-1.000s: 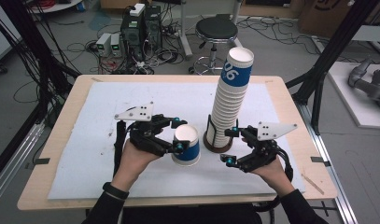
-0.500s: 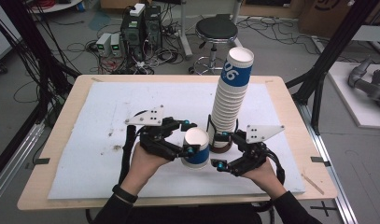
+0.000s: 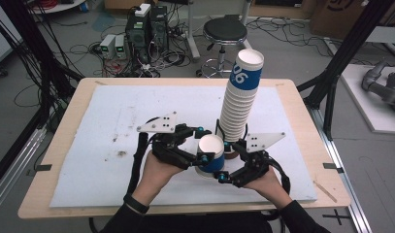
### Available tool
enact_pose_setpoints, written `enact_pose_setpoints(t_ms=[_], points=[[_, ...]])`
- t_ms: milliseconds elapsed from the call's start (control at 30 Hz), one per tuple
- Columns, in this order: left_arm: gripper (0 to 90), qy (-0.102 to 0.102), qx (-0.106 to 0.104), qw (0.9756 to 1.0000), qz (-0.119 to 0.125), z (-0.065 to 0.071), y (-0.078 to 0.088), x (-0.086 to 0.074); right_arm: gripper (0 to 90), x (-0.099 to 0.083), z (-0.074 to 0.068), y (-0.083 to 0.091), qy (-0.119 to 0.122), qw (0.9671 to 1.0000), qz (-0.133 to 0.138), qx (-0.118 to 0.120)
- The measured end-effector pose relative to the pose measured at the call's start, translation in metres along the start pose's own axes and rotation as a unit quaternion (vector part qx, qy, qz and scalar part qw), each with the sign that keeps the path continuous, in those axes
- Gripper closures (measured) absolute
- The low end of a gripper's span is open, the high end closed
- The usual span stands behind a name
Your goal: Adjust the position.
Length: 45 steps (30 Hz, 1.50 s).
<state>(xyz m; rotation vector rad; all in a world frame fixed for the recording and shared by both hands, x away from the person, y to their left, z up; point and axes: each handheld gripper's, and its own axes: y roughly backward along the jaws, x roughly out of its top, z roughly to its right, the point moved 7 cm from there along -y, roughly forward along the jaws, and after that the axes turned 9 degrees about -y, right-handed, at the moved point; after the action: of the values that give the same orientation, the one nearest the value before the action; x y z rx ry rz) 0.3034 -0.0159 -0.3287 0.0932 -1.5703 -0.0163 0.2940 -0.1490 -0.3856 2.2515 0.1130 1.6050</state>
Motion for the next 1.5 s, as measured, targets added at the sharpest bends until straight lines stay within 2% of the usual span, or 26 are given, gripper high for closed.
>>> enact_pose_setpoints(t_ms=[300,533,600,700,767,900,1000,1167,1233,1300,1400,1500], points=[[30.0,0.001,-0.006,1.0,0.0,0.002,-0.005,-0.002,15.2,-0.003,-0.001,-0.006,0.003,0.9999,-0.015,0.005],[30.1,0.001,-0.007,1.0,-0.002,0.002,-0.006,-0.002,20.3,-0.003,-0.001,-0.006,0.012,0.9997,-0.02,0.009],[30.0,0.006,-0.01,0.9999,-0.005,0.002,-0.006,-0.002,20.6,-0.003,-0.002,-0.006,0.012,0.9995,-0.028,0.008],[27.6,0.013,-0.019,0.9995,-0.021,0.002,-0.006,-0.003,21.7,-0.004,-0.001,-0.006,0.016,0.9993,-0.033,0.009],[22.8,0.018,-0.024,0.9987,-0.042,0.003,-0.007,-0.003,21.8,-0.004,-0.001,-0.005,0.017,0.9992,-0.034,0.009],[21.3,0.011,-0.025,0.9961,-0.083,0.005,-0.006,-0.002,22.1,-0.004,0.0,-0.004,0.028,0.9986,-0.043,0.005],[21.3,0.009,-0.025,0.9936,-0.11,0.006,-0.005,-0.001,22.1,-0.006,-0.001,-0.005,0.027,0.9974,-0.067,0.005],[21.3,-0.008,-0.017,0.986,-0.165,0.008,-0.003,-0.003,22.1,-0.009,-0.002,-0.007,0.03,0.9948,-0.098,0.005],[21.4,-0.014,-0.016,0.983,-0.183,0.008,-0.003,-0.005,22.1,-0.011,-0.001,-0.007,0.034,0.9931,-0.112,-0.002],[24.2,-0.014,-0.02,0.982,-0.188,0.009,-0.004,-0.006,22.1,-0.012,-0.002,-0.009,0.035,0.9922,-0.12,-0.002],[28.8,-0.018,-0.018,0.9789,-0.203,0.008,-0.005,-0.01,22.1,-0.013,-0.002,-0.009,0.039,0.9909,-0.129,-0.003],[29.5,-0.018,-0.021,0.9779,-0.207,0.008,-0.006,-0.012,22.0,-0.014,-0.002,-0.01,0.04,0.9897,-0.137,-0.006]])
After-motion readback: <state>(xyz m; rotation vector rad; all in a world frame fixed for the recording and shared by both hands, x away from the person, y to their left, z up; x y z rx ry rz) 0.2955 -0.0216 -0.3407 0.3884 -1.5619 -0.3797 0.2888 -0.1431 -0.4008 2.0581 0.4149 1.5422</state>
